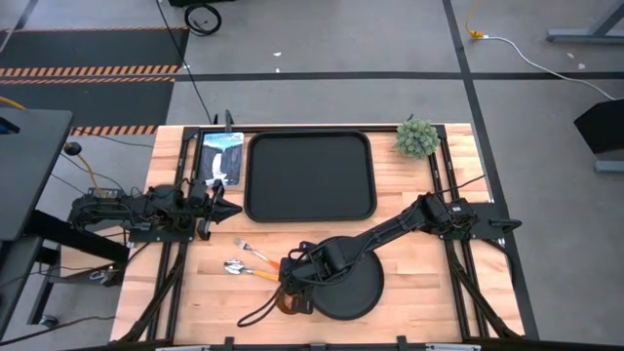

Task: Pick and place plate/cup/fork/spoon on tray
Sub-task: Put the brown cup on the top right corner of the black tray

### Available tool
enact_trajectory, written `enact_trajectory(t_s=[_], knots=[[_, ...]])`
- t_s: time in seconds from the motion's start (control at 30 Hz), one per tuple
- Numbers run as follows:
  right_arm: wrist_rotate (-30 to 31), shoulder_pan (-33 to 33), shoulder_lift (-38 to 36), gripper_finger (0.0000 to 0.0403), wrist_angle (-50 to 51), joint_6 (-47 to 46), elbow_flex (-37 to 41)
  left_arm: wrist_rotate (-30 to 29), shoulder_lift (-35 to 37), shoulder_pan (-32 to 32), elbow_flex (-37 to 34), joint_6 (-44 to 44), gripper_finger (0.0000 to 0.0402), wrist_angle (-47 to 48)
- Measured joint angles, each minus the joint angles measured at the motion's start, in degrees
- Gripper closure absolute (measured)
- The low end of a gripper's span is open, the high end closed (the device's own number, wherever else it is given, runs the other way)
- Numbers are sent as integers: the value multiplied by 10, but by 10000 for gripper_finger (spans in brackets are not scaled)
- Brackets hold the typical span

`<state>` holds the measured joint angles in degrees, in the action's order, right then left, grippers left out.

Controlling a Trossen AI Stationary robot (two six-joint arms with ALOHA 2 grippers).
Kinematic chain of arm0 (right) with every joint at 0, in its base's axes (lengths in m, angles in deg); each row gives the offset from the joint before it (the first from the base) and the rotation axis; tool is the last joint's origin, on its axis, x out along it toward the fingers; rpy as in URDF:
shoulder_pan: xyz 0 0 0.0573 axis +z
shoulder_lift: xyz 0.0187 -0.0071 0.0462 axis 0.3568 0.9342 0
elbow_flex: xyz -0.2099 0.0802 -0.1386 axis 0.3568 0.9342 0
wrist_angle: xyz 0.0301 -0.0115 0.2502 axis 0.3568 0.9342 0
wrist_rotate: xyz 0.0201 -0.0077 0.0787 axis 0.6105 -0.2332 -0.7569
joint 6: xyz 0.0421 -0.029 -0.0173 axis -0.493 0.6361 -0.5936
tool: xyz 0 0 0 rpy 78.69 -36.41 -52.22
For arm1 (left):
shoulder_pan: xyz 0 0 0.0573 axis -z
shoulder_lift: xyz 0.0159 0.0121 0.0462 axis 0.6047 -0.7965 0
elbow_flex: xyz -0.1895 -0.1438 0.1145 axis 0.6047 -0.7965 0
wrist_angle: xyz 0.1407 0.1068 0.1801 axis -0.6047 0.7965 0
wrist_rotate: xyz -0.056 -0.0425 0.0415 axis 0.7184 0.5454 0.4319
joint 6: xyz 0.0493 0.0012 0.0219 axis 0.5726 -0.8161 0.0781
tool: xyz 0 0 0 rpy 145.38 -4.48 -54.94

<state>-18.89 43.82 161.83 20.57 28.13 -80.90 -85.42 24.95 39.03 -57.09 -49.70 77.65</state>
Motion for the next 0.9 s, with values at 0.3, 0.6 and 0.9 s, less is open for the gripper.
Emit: enact_trajectory(t_s=[0.3,0.6,0.9], knots=[[1,0,0,390,-31,37,0,0,0,0,0,0,379,0],[4,-2,-2,388,-41,63,0,0,0,0,0,0,379,0],[4,-24,-46,388,-29,106,0,0,0,0,0,-3,379,-3]])
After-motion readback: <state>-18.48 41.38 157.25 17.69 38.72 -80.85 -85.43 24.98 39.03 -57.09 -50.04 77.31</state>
